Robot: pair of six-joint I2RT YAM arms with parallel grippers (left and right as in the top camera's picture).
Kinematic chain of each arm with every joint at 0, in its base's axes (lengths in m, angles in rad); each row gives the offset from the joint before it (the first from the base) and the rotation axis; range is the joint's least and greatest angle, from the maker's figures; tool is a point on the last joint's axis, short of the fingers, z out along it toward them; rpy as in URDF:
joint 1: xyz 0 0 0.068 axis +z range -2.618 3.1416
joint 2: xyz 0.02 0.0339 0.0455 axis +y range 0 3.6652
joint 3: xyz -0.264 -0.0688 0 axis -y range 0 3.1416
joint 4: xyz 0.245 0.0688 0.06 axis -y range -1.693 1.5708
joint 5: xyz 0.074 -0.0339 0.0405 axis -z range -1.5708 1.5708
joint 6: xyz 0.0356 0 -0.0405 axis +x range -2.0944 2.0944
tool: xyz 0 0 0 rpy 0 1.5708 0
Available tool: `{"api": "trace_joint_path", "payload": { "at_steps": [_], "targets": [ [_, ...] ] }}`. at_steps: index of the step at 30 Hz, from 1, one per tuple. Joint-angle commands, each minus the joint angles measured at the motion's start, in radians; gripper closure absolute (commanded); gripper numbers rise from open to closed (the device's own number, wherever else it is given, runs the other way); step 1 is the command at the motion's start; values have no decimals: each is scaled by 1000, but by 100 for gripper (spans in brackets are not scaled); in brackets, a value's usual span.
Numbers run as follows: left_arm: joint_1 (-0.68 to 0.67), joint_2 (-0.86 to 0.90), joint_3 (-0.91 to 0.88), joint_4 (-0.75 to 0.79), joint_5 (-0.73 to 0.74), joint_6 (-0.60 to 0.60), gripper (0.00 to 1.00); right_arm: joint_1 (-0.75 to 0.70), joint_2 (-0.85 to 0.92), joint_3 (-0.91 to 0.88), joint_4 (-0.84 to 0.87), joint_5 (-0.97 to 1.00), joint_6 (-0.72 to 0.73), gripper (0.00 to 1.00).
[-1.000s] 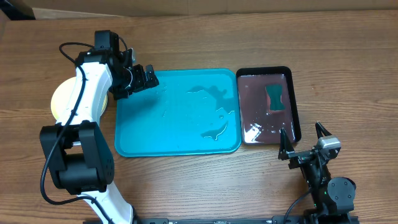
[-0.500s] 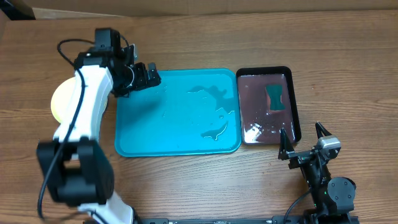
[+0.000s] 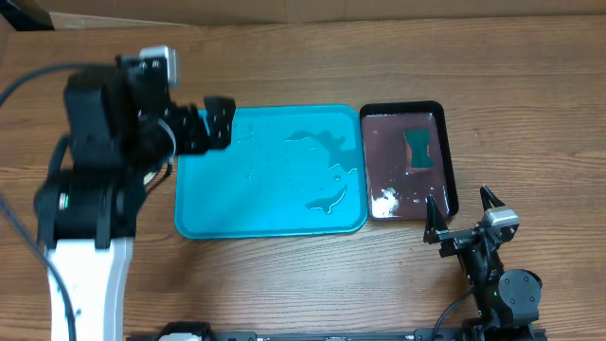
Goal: Clean dirty plates on tray and stack at the side
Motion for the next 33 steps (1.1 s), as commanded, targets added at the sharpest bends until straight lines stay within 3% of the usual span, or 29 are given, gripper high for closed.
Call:
{"api": "trace_joint_path", "payload": {
  "at_steps": [1, 6, 10, 20, 24, 33],
  "targets": [
    [2, -118, -113, -3, -40, 27, 0, -8, -9, -11, 3, 9, -8, 0],
    [2, -332, -349, 29, -46, 27, 0, -8, -9, -11, 3, 9, -8, 0],
    [2, -539, -583, 158, -81, 26, 0, -8, -9, -11, 3, 9, -8, 0],
    [3, -1032, -1089, 1001, -170, 16, 0, -8, -9, -11, 3, 9, -8, 0],
    [4, -1141, -1208, 1197, -218, -47, 0, -8, -9, -11, 3, 9, -8, 0],
    [4, -1184, -1396, 1219, -314, -159, 0, -8, -9, -11, 3, 9, -8, 0]
  ]
}}
